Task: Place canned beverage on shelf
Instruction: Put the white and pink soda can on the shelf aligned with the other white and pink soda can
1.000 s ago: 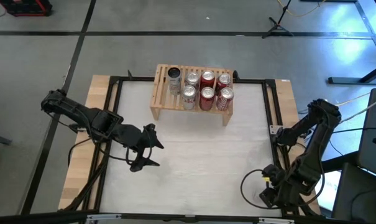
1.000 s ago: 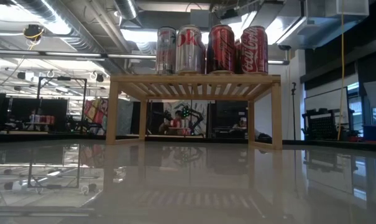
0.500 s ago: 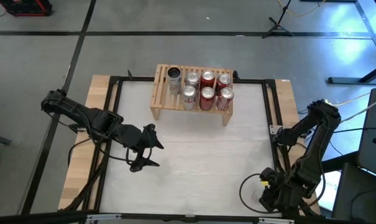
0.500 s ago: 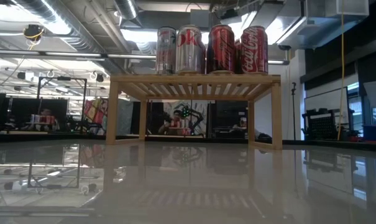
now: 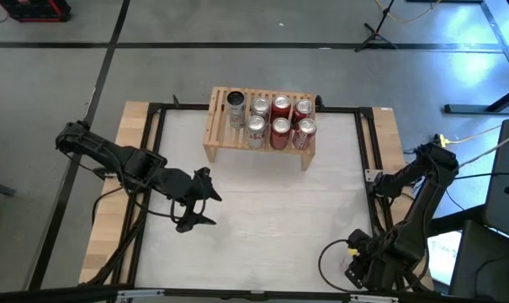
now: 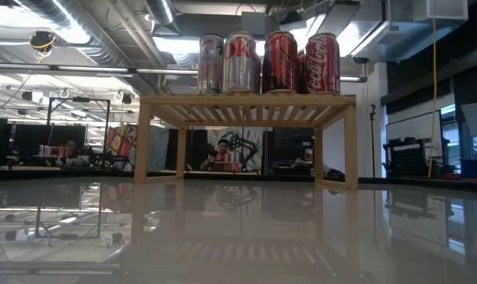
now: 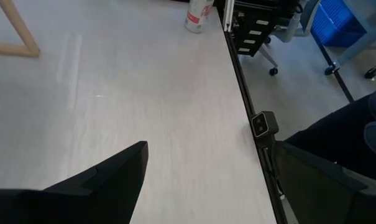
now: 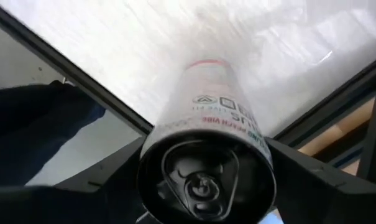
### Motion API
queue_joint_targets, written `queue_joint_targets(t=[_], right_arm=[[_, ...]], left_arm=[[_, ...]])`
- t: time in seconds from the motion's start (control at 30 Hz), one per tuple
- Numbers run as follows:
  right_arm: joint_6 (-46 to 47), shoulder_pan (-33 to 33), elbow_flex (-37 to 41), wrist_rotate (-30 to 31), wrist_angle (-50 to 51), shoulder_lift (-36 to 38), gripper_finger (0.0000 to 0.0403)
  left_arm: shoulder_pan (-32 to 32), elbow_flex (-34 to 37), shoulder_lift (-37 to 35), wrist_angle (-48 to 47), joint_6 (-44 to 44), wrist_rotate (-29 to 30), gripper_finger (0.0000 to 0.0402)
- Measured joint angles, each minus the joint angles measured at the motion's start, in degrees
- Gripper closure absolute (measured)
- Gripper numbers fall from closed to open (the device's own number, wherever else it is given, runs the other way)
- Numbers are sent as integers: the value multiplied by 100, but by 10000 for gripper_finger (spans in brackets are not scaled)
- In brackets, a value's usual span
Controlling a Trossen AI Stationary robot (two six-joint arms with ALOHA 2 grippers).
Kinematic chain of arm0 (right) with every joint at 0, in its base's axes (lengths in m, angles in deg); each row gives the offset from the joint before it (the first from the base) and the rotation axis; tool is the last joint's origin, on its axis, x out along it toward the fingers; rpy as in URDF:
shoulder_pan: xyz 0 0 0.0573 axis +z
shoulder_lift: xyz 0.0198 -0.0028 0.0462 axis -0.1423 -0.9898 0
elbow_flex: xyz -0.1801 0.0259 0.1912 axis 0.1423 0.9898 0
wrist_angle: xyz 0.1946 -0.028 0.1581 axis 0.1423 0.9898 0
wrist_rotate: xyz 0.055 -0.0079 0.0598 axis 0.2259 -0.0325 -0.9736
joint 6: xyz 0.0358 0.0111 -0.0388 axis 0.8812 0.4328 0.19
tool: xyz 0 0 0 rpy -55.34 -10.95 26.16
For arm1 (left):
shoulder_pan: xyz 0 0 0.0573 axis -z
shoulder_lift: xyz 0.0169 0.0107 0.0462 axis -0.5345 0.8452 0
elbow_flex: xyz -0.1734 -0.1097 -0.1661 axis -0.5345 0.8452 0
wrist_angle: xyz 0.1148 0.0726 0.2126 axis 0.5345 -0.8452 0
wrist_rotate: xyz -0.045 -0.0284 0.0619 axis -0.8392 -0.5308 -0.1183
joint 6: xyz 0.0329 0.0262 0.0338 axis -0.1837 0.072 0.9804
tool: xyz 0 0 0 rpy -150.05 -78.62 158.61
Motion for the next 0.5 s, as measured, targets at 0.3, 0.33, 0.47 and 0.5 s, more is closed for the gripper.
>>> queue_joint_targets(t=[0.3,0.33,0.47,0.5], right_arm=[[-557,-82,-7,228,-30,9,174],[-687,-150,-7,238,-90,9,174],[-1280,-472,-157,823,-203,-5,174],[-1467,-589,-239,948,-168,-5,174]], left_arm=[[0,0,0,2,6,2,69],[-2,0,0,4,47,3,69],[-2,0,0,81,191,7,69],[0,0,0,84,195,7,69]])
